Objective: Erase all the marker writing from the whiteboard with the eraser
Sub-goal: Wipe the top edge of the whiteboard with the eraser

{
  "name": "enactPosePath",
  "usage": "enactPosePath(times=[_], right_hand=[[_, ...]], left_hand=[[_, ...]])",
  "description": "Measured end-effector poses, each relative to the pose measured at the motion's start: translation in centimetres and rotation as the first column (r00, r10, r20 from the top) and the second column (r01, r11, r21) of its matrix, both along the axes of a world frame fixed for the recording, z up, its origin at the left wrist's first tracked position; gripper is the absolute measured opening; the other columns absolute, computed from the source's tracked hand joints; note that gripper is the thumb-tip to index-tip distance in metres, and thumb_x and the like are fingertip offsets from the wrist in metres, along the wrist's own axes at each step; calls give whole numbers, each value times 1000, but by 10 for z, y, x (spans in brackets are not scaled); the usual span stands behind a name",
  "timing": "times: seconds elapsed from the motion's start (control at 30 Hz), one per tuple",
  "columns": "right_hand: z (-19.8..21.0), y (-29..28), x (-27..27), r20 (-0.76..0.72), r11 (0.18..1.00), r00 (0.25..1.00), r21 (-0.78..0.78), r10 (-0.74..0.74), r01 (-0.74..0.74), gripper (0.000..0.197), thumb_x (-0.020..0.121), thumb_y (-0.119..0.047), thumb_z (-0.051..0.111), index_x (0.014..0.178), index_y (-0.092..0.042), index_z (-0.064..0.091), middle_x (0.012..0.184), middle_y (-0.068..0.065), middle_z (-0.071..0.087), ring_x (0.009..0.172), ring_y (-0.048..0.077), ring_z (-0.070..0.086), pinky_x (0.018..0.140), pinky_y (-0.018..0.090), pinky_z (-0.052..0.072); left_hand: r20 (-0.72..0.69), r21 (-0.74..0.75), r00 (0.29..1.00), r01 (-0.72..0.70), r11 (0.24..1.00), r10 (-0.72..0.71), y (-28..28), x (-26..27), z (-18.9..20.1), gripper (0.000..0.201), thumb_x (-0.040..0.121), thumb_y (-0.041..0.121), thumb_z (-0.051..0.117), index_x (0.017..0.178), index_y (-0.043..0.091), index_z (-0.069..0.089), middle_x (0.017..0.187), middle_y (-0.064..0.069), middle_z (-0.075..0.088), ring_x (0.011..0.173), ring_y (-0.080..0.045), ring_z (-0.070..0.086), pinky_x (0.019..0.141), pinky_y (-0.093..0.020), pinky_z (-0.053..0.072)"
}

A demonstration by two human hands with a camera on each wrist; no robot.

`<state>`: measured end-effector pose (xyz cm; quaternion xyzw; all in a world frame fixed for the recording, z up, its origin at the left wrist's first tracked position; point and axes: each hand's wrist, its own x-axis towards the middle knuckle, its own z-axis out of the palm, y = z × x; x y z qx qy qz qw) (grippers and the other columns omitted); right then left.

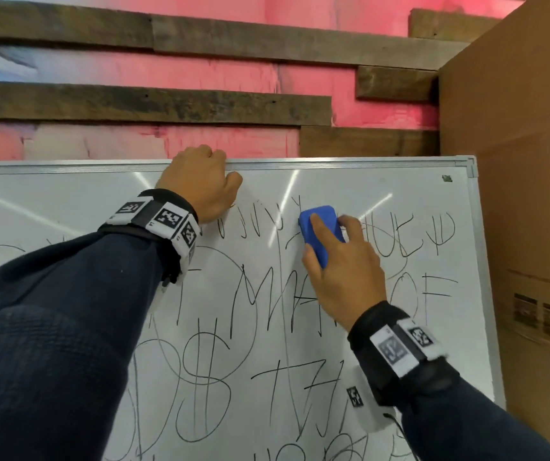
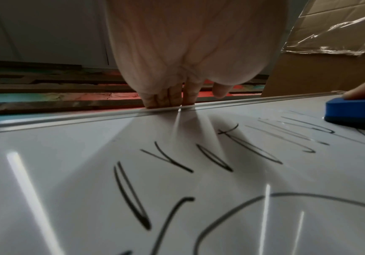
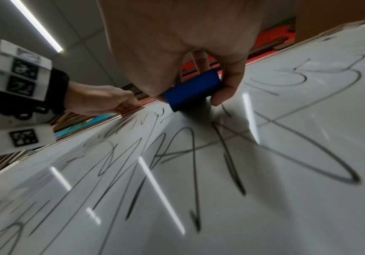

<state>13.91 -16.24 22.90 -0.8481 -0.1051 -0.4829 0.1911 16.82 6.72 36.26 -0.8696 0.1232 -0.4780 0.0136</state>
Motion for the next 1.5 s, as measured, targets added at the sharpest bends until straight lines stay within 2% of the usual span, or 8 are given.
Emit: enactPosePath(times=[0.3,0.43,0.57,0.73,0.9,1.07,1.23,1.5], right_hand=[[37,25,5,-35,991,993,84,109,-106,59,88,-36,62,141,-26,37,118,6,27,90,29,50,83,35,52],[10,26,-5,-135,992,984,72,116,-107,63,91,-44,55,145,-41,23,104,4,37,80,27,52,75,38,53],[17,34,-3,-147,998,987,38,61,-56,64,91,-49,46,146,-49,14,92,6,45,74,27,51,70,39,52],[37,50,4,-105,995,992,81,71,-63,63,91,-52,44,146,-50,15,94,6,44,77,29,52,71,39,51],[7,66,-7,-157,990,979,89,126,-113,65,90,-50,43,145,-51,10,96,6,43,78,30,52,74,43,54],[34,77,2,-118,987,984,103,137,-125,65,90,-49,45,148,-46,15,99,7,44,81,31,51,75,39,50],[12,86,-9,-155,988,977,80,144,-133,66,90,-48,44,147,-48,10,98,7,44,77,30,50,71,39,48],[39,99,1,-132,982,977,104,170,-157,67,91,-49,44,149,-46,11,100,8,43,83,31,50,75,39,49]], left_hand=[[7,51,1000,-5,999,5,5,1,-1,38,90,37,30,102,8,51,90,-15,54,82,-30,42,78,-41,38],[-127,-36,975,-190,981,184,13,-5,1,50,89,47,26,136,42,43,122,-15,54,116,-42,44,105,-59,25],[-208,-61,959,-207,977,190,18,-4,1,52,92,50,24,143,55,26,137,-15,47,132,-45,34,111,-71,8],[-141,46,978,-149,988,154,32,-9,4,57,89,45,19,144,40,35,122,-15,56,115,-43,46,103,-59,28],[-86,-29,996,9,1000,-11,46,-5,7,45,84,41,23,91,9,52,89,-15,57,83,-34,50,74,-39,38],[-126,-30,991,-56,998,51,51,-10,4,57,82,42,22,120,14,54,94,-18,54,93,-39,52,87,-46,42],[-175,-127,969,-197,972,174,54,-14,-4,47,93,39,28,138,46,37,130,-16,49,130,-40,35,113,-68,5],[-123,-58,985,-131,990,123,70,-16,-3,56,86,37,21,136,30,44,125,-12,56,115,-37,45,107,-57,23]])
